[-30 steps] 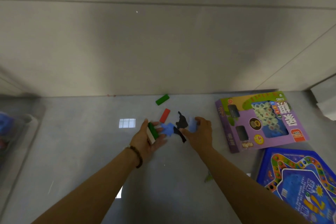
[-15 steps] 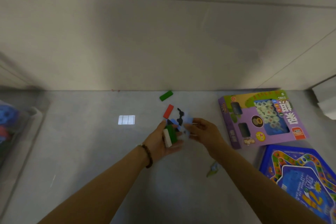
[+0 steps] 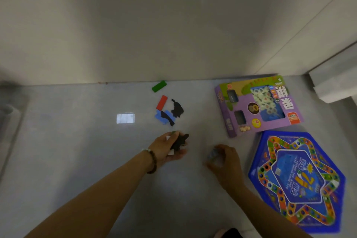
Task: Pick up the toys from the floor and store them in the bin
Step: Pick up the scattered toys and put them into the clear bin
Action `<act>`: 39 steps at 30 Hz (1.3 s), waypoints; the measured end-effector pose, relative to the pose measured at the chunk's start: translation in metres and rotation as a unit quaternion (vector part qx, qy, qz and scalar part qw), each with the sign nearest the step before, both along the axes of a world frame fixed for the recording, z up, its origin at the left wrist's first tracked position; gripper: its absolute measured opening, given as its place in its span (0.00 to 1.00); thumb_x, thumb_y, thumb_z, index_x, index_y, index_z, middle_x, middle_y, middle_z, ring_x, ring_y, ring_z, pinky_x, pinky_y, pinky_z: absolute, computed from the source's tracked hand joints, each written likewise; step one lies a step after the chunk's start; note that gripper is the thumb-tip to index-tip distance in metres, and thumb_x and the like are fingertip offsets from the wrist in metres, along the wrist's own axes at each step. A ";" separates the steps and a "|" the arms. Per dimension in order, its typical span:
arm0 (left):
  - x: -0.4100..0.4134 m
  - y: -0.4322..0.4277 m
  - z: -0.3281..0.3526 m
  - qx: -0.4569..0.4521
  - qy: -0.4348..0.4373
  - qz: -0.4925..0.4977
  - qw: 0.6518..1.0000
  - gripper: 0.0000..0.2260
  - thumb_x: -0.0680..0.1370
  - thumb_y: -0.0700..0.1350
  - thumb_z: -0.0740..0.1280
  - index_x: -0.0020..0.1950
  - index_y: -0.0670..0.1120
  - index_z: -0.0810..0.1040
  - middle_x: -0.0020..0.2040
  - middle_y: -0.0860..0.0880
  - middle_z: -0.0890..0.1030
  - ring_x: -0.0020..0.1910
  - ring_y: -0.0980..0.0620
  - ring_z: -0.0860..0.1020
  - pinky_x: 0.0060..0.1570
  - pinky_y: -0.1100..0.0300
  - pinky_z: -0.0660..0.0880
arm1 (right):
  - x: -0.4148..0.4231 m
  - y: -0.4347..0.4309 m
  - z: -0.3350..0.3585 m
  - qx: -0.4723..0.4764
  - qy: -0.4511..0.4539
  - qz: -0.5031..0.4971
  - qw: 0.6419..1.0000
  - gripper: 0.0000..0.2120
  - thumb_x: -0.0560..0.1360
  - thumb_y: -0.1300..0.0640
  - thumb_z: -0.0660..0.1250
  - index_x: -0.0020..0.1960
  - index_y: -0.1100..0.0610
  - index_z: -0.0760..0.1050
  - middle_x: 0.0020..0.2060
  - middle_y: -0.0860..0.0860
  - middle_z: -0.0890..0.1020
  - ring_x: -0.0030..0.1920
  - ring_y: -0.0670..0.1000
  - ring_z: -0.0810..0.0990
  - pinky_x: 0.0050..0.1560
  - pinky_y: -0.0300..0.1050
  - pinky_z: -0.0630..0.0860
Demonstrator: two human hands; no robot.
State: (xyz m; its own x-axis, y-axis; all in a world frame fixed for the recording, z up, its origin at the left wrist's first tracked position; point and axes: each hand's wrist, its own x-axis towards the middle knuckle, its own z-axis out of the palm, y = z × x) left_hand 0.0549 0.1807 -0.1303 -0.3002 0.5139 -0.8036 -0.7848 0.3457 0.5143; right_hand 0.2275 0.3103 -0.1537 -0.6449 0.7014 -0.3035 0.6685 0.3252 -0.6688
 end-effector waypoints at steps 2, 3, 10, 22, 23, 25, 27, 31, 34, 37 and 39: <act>0.003 -0.003 -0.004 0.011 -0.035 0.019 0.999 0.11 0.80 0.49 0.58 0.57 0.47 0.75 0.52 0.45 0.80 0.46 0.49 0.81 0.39 0.59 0.81 | -0.003 -0.002 -0.001 0.010 0.015 -0.014 1.000 0.22 0.63 0.60 0.78 0.53 0.59 0.74 0.50 0.53 0.74 0.50 0.50 0.73 0.51 0.39 0.68; 0.004 -0.005 -0.005 0.012 -0.046 0.026 0.999 0.11 0.80 0.49 0.58 0.57 0.47 0.75 0.54 0.44 0.80 0.48 0.48 0.81 0.41 0.58 0.81 | -0.004 -0.003 -0.001 0.001 0.023 -0.020 1.000 0.20 0.64 0.62 0.77 0.52 0.59 0.74 0.49 0.53 0.74 0.49 0.50 0.73 0.50 0.38 0.69; 0.000 -0.005 -0.010 0.016 -0.111 0.057 0.992 0.19 0.78 0.58 0.58 0.58 0.45 0.75 0.57 0.41 0.79 0.53 0.43 0.79 0.50 0.51 0.79 | -0.055 -0.003 0.024 -0.173 0.117 -0.124 0.970 0.10 0.69 0.65 0.73 0.47 0.58 0.74 0.40 0.51 0.78 0.42 0.53 0.80 0.38 0.35 0.78; -0.073 -0.037 -0.019 0.030 0.045 0.154 0.987 0.13 0.80 0.49 0.58 0.60 0.45 0.75 0.53 0.42 0.81 0.42 0.50 0.84 0.35 0.58 0.80 | -0.158 0.000 0.004 -0.023 -0.016 0.025 0.999 0.36 0.66 0.48 0.76 0.67 0.59 0.66 0.64 0.56 0.67 0.63 0.55 0.68 0.61 0.43 0.66; -0.078 -0.044 -0.022 0.024 0.047 0.176 0.983 0.13 0.80 0.49 0.58 0.60 0.45 0.76 0.52 0.43 0.81 0.41 0.50 0.84 0.34 0.58 0.80 | -0.162 -0.005 0.000 -0.006 -0.024 0.033 0.999 0.39 0.65 0.46 0.76 0.69 0.59 0.64 0.65 0.56 0.65 0.65 0.56 0.65 0.62 0.44 0.64; -0.082 -0.053 -0.028 0.014 0.045 0.200 0.979 0.13 0.80 0.49 0.58 0.59 0.45 0.76 0.52 0.43 0.81 0.41 0.50 0.84 0.34 0.58 0.80 | -0.170 -0.017 -0.005 0.027 -0.038 0.051 0.998 0.43 0.63 0.43 0.76 0.69 0.59 0.62 0.66 0.57 0.62 0.65 0.57 0.63 0.63 0.46 0.63; -0.082 -0.058 -0.032 0.014 0.036 0.209 0.977 0.13 0.80 0.50 0.58 0.58 0.46 0.77 0.53 0.43 0.81 0.43 0.48 0.84 0.36 0.56 0.80 | -0.177 -0.027 -0.008 0.060 -0.053 0.062 0.995 0.43 0.63 0.42 0.76 0.68 0.60 0.61 0.65 0.57 0.62 0.65 0.57 0.62 0.63 0.48 0.63; -0.080 -0.060 -0.031 0.021 0.024 0.217 0.976 0.12 0.81 0.49 0.57 0.54 0.46 0.78 0.50 0.44 0.82 0.40 0.48 0.84 0.33 0.57 0.80 | -0.182 -0.035 -0.009 0.076 -0.038 0.032 0.996 0.36 0.62 0.46 0.77 0.61 0.61 0.65 0.60 0.57 0.65 0.61 0.57 0.64 0.57 0.44 0.62; -0.081 -0.062 -0.029 0.024 0.030 0.207 0.978 0.12 0.81 0.49 0.57 0.54 0.47 0.77 0.50 0.45 0.82 0.38 0.50 0.84 0.31 0.59 0.79 | -0.179 -0.036 -0.010 0.068 -0.013 0.032 0.997 0.32 0.63 0.49 0.77 0.59 0.61 0.67 0.57 0.57 0.68 0.58 0.56 0.65 0.54 0.41 0.60; -0.082 -0.066 -0.029 0.021 0.040 0.197 0.979 0.12 0.81 0.50 0.56 0.53 0.48 0.78 0.50 0.46 0.82 0.38 0.52 0.84 0.30 0.61 0.79 | -0.173 -0.038 -0.010 0.073 -0.005 0.046 0.996 0.34 0.63 0.49 0.77 0.61 0.62 0.67 0.58 0.57 0.68 0.59 0.56 0.64 0.55 0.40 0.60; -0.081 -0.067 -0.028 0.021 0.040 0.197 0.979 0.11 0.81 0.49 0.57 0.51 0.49 0.78 0.48 0.46 0.82 0.37 0.53 0.84 0.29 0.61 0.78 | -0.170 -0.038 -0.010 0.080 -0.007 0.069 0.994 0.34 0.64 0.49 0.77 0.62 0.62 0.67 0.59 0.57 0.67 0.60 0.57 0.64 0.57 0.42 0.62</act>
